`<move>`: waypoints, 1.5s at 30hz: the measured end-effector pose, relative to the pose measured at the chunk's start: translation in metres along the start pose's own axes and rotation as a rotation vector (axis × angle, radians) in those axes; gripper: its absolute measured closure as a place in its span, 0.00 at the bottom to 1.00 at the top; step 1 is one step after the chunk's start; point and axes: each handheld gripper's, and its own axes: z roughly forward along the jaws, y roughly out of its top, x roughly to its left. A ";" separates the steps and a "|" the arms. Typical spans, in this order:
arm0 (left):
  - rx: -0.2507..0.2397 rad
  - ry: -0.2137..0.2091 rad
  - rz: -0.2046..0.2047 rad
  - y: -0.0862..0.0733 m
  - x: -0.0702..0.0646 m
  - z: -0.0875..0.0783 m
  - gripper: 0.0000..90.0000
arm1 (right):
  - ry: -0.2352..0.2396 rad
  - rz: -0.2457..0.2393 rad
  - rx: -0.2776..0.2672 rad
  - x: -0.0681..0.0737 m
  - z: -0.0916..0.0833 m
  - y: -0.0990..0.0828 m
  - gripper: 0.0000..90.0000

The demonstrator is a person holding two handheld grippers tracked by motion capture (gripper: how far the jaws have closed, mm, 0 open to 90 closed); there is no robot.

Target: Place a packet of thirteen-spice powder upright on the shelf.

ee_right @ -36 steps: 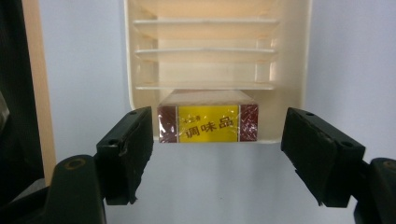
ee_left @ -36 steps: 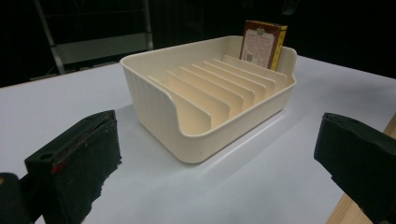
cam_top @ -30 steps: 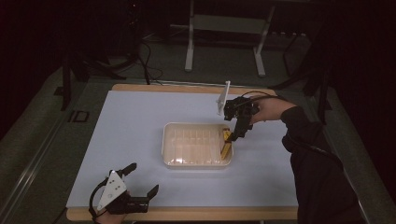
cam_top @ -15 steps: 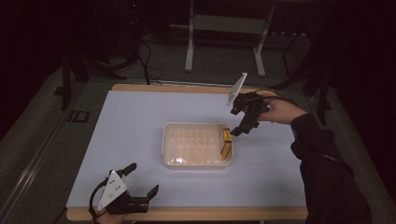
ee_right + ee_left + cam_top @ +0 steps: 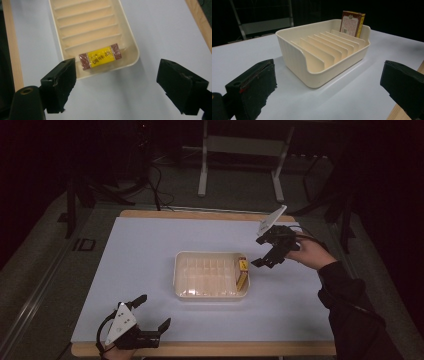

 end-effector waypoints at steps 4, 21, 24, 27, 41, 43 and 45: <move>0.003 0.000 0.000 0.000 0.000 0.001 0.00 | -0.047 0.034 -0.058 0.004 -0.002 -0.010 0.16; 0.004 0.006 -0.001 0.001 0.000 0.002 0.00 | -0.383 0.372 -0.319 0.016 -0.013 -0.064 0.16; 0.005 0.005 0.000 0.001 0.001 0.003 0.00 | -0.377 0.435 -0.349 0.018 -0.008 -0.075 0.16; 0.006 0.003 0.000 0.000 0.001 0.003 0.00 | -0.395 0.463 -0.347 0.022 0.001 -0.083 0.16; 0.005 0.000 0.002 0.001 0.000 0.002 0.00 | -0.566 0.557 -0.442 0.054 0.024 -0.119 0.16; 0.006 0.000 0.003 0.001 0.000 0.002 0.00 | -0.564 0.573 -0.460 0.058 0.029 -0.125 0.16; 0.004 -0.001 0.004 0.001 0.000 0.002 0.00 | -0.576 0.575 -0.454 0.061 0.032 -0.128 0.16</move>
